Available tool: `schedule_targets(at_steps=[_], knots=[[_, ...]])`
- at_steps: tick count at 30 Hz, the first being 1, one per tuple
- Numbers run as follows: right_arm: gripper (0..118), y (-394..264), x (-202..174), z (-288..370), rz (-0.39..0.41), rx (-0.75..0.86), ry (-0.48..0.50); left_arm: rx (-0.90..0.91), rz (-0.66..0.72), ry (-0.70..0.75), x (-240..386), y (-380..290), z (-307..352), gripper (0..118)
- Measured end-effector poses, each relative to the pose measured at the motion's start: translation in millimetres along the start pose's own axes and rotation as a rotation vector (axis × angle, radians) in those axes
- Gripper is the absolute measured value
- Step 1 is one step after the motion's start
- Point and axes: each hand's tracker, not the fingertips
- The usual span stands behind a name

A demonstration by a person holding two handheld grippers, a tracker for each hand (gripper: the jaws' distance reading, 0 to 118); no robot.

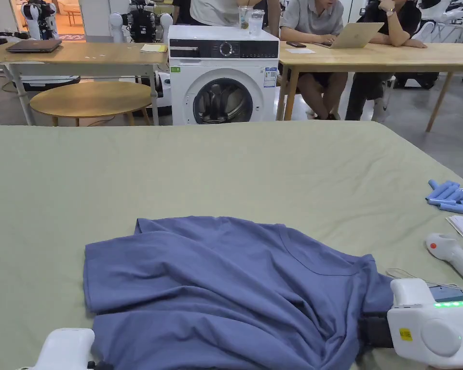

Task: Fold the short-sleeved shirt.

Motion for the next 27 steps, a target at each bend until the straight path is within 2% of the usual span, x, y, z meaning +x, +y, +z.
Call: schedule_targets(at_steps=[1, 2, 3, 4, 5, 8, 12, 14, 16, 27], knots=[[61, 2, -1, 1, -0.006, 0.005, 0.011, 0.0, 0.006, -0.003, -1, 1, 0, 0], [36, 3, -2, 3, 0.007, 0.012, -0.011, 0.005, 0.016, -0.005, -2, 1, 0, 0], [4, 3, -5, 10, 0.042, 0.047, 0.009, 0.011, 0.029, -0.008, -3, 1, 0, 0], [4, 2, -8, 13, 0.043, 0.077, 0.053, 0.016, 0.042, -0.017, -5, 2, 2, 0], [4, 2, -10, 14, 0.036, 0.054, 0.022, 0.018, 0.051, -0.019, -6, 3, 4, 0], [4, -1, -15, 35, 0.071, 0.138, 0.031, 0.044, 0.073, -0.036, -13, 6, 16, 0], [4, 17, -12, 96, 0.034, 0.268, 0.093, 0.149, 0.116, -0.045, -32, 25, 51, 0], [4, 30, -15, 135, 0.054, 0.331, 0.103, 0.209, 0.164, -0.077, -45, 41, 77, 0], [4, 48, -19, 179, 0.037, 0.402, 0.14, 0.291, 0.192, -0.09, -57, 62, 113, 0], [4, 120, -51, 348, -0.054, 0.632, 0.32, 0.722, 0.16, -0.053, -94, 169, 299, 0]])
